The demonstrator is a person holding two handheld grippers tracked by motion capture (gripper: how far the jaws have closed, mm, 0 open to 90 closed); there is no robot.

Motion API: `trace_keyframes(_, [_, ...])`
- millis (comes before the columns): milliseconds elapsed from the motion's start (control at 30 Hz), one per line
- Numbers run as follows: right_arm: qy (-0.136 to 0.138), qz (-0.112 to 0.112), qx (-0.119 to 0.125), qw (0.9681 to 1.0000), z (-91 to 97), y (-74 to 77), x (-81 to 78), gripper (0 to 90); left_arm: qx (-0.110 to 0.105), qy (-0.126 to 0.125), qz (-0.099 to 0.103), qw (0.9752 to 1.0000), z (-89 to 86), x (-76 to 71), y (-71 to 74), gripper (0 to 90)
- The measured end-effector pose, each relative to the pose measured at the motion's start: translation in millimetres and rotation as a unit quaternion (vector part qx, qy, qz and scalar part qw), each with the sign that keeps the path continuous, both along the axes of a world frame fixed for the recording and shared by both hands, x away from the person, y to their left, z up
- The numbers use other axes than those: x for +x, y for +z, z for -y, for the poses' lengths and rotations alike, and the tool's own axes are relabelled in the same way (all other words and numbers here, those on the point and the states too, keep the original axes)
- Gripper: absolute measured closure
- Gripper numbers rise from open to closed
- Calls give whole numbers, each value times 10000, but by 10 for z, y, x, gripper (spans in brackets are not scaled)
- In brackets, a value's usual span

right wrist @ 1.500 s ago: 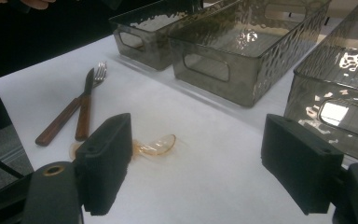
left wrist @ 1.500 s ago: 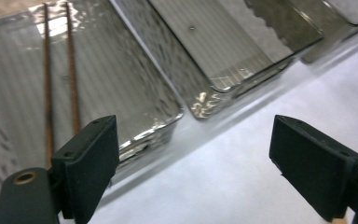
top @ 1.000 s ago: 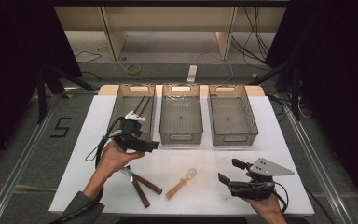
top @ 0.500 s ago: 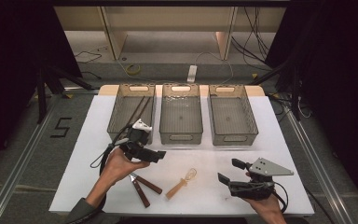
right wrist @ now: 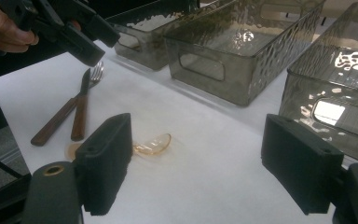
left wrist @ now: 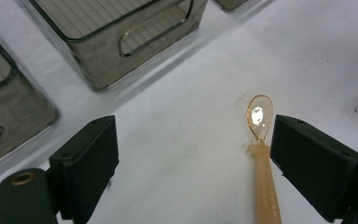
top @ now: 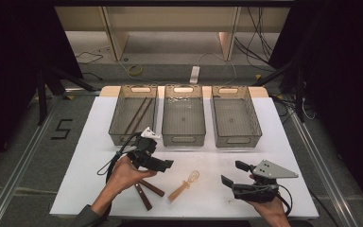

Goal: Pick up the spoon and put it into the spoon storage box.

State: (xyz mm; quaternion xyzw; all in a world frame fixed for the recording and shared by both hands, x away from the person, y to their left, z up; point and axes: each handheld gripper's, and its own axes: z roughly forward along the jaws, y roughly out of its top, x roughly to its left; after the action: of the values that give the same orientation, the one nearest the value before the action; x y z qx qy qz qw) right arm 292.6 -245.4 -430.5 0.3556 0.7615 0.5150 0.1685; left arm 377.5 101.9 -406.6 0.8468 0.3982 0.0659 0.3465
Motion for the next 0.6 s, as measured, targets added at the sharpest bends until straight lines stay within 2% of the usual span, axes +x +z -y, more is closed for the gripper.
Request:
trace_keyframes(200, [-9, -16, 17, 10000, 13, -4, 9, 255, 6, -11, -132, 9999, 59, -44, -44, 147])
trace_keyframes(367, [-3, -4, -5, 10000, 6, 0, 2, 255, 136, -133, -268, 9995, 125, -98, -102, 151])
trace_keyframes(600, [36, 20, -76, 10000, -36, 5, 0, 255, 284, -361, -340, 9984, 249, -221, -185, 161])
